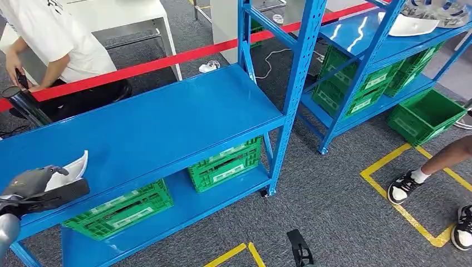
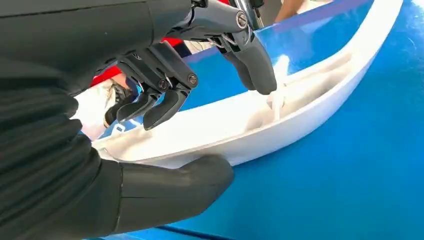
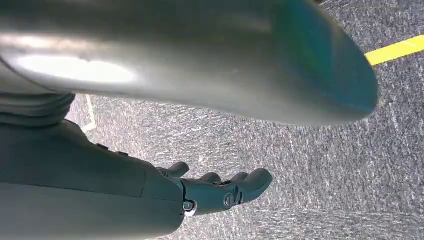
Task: Take the parts from the cabinet and place them on the table.
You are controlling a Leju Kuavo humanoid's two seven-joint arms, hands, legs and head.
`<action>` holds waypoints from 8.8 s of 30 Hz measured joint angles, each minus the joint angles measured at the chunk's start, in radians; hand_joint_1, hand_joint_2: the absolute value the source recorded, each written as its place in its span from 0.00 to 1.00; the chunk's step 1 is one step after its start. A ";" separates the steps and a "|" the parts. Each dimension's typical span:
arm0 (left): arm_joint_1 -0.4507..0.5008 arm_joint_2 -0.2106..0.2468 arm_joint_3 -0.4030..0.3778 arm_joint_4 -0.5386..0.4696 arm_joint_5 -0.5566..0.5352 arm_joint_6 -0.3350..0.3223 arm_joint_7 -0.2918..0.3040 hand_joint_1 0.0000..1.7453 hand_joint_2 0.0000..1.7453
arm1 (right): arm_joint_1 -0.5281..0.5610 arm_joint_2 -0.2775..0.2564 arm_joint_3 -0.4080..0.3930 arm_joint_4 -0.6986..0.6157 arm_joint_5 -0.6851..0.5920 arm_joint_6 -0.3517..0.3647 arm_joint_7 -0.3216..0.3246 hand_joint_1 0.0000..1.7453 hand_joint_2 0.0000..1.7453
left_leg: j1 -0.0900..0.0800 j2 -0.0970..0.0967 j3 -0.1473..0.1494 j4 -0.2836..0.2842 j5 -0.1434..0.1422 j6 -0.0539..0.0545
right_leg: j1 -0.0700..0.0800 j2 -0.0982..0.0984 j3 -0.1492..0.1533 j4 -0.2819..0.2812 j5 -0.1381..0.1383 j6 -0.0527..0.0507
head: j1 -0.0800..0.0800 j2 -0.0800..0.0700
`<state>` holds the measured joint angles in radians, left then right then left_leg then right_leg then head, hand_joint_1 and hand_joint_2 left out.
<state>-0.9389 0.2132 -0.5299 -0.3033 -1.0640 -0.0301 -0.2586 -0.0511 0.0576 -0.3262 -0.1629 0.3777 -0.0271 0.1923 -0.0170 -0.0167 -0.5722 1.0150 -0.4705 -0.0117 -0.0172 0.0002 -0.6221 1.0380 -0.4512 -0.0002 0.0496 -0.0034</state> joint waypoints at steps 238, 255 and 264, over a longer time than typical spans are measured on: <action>0.394 0.060 0.204 -1.100 1.274 0.058 -0.306 1.00 1.00 | 0.011 0.015 -0.144 0.002 0.031 0.048 -0.048 0.00 0.00 | 0.017 0.017 0.104 -0.010 -0.096 -0.016 | 0.001 -0.003 -0.064 -0.009 0.078 0.005 | 0.000 0.000; 0.417 0.061 0.212 -1.103 1.275 0.079 -0.319 1.00 1.00 | 0.013 0.014 -0.150 0.002 0.035 0.061 -0.050 0.00 0.00 | 0.011 0.027 -0.091 0.010 0.091 -0.001 | 0.015 0.001 0.109 -0.016 -0.091 -0.006 | 0.002 0.000; 0.440 0.069 0.219 -1.103 1.276 0.080 -0.317 1.00 1.00 | 0.016 0.015 -0.154 0.002 0.029 0.067 -0.059 0.00 0.00 | 0.024 0.019 -0.099 0.272 -0.056 -0.040 | 0.006 -0.008 -0.022 -0.021 0.025 -0.025 | -0.004 0.000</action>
<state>-0.4993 0.2823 -0.3113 -1.4061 0.2125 0.0496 -0.5760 -0.0351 0.0729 -0.4799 -0.1610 0.4063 0.0397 0.1335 0.0070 0.0028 -0.6710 1.2865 -0.5266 -0.0515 -0.0111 -0.0083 -0.6439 1.0165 -0.4265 -0.0251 0.0454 -0.0034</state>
